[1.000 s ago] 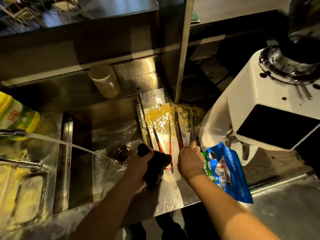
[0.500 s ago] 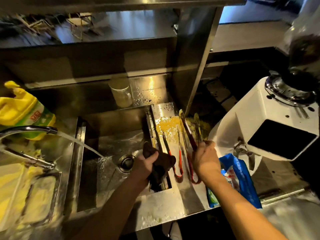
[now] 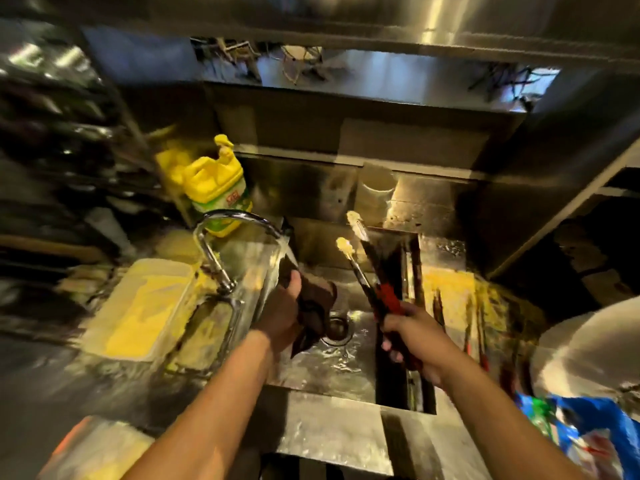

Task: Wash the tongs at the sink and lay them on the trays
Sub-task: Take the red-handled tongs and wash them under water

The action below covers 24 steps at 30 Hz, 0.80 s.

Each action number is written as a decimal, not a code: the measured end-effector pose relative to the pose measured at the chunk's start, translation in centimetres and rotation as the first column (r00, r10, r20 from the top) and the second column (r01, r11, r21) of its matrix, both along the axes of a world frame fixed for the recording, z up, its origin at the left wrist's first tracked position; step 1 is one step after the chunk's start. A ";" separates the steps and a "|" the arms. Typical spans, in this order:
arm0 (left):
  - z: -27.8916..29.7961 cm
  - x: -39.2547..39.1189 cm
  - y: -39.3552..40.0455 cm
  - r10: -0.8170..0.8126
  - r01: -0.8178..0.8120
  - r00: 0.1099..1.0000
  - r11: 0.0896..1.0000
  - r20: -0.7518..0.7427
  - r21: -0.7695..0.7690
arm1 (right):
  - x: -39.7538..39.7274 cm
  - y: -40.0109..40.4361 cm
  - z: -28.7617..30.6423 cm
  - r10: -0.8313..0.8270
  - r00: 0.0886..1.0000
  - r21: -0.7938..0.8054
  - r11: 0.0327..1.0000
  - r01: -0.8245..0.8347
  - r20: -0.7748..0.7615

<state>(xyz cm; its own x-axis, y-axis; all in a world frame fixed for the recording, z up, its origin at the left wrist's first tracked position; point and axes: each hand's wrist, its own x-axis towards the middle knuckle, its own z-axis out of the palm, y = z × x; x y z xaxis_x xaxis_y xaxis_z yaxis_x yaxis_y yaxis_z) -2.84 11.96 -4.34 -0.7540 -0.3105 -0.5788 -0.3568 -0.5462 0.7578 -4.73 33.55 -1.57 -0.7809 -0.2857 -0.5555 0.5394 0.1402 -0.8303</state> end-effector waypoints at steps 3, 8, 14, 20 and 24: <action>0.1 -0.1 -2.4 0.070 -0.066 0.997 0.993 -0.040 0.098 | 0.1 -3.1 -0.2 0.072 0.993 -0.088 0.994 -0.064 0.093; -0.2 -2.2 -3.9 0.066 -0.068 0.997 0.997 0.039 0.040 | 0.8 -8.0 -0.5 0.162 0.966 -0.163 0.978 -0.131 0.199; -1.0 -6.6 -5.7 0.103 -0.094 0.981 0.994 0.162 -0.060 | 1.8 -8.8 -0.3 0.175 0.953 -0.154 0.978 -0.139 0.246; -2.8 -9.0 -3.9 -0.040 0.065 0.973 0.993 0.228 -0.102 | 0.3 -8.0 0.1 0.142 0.965 -0.097 0.988 -0.124 0.220; -3.5 -9.6 -3.9 0.040 -0.021 0.982 0.994 0.186 -0.106 | 0.4 -7.8 0.2 0.143 0.968 -0.065 0.989 -0.132 0.208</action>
